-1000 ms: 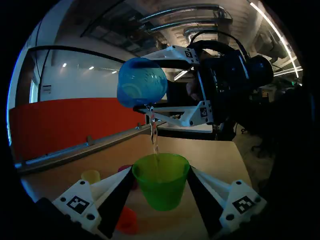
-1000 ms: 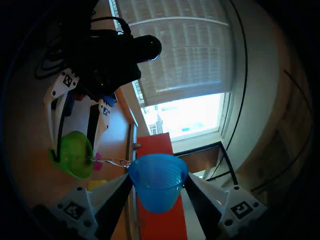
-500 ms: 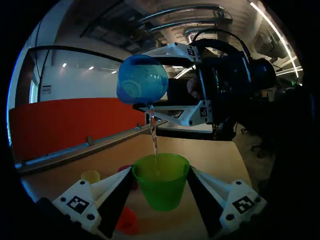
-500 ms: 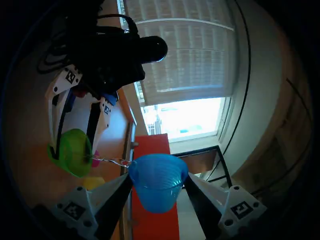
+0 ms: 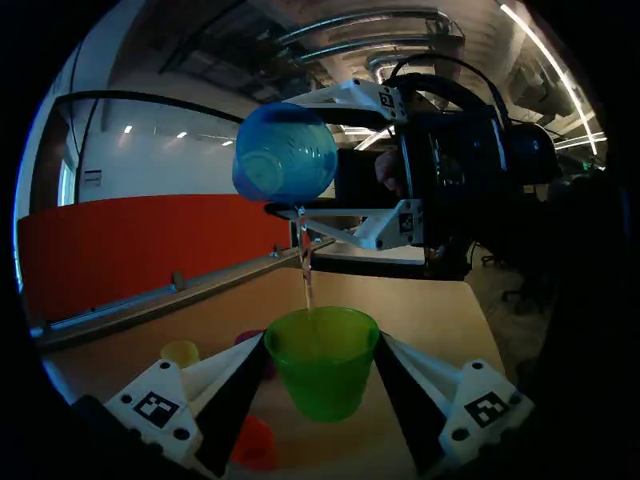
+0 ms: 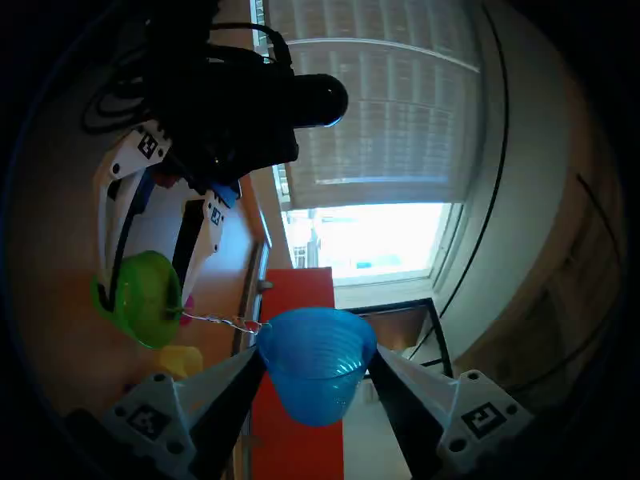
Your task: Pour water
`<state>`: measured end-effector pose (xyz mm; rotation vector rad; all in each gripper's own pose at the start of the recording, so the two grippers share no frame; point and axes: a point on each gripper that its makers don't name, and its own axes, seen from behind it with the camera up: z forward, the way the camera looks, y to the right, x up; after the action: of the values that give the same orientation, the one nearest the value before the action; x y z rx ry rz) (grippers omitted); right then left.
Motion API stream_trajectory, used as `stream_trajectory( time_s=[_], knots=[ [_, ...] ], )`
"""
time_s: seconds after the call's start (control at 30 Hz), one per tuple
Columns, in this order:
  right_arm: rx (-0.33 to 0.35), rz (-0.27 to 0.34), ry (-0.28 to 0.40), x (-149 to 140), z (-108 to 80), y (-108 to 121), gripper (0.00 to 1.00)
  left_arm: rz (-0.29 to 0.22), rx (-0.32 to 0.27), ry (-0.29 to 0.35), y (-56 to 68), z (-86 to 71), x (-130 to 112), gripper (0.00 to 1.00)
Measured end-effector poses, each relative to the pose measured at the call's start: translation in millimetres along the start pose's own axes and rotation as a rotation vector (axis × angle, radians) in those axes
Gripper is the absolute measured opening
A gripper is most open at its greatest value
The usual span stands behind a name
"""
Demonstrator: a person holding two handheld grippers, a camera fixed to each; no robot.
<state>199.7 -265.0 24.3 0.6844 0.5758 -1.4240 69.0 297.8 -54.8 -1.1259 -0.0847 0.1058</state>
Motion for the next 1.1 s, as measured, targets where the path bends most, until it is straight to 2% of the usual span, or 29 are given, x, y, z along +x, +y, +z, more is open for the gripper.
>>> stream_trajectory(
  time_s=[0.67, 1.1],
  knots=[
    [-0.013, -0.084, 0.003, 3.0, -1.8, 4.1, 0.9, -0.002, 0.004, 0.01, -2.3, 0.4, 3.9, 0.89],
    [-0.011, -0.091, 0.006, 7.3, -1.4, 2.3, 0.9, -0.002, 0.01, 0.012, -4.4, -0.9, 4.7, 0.89]
  ],
)
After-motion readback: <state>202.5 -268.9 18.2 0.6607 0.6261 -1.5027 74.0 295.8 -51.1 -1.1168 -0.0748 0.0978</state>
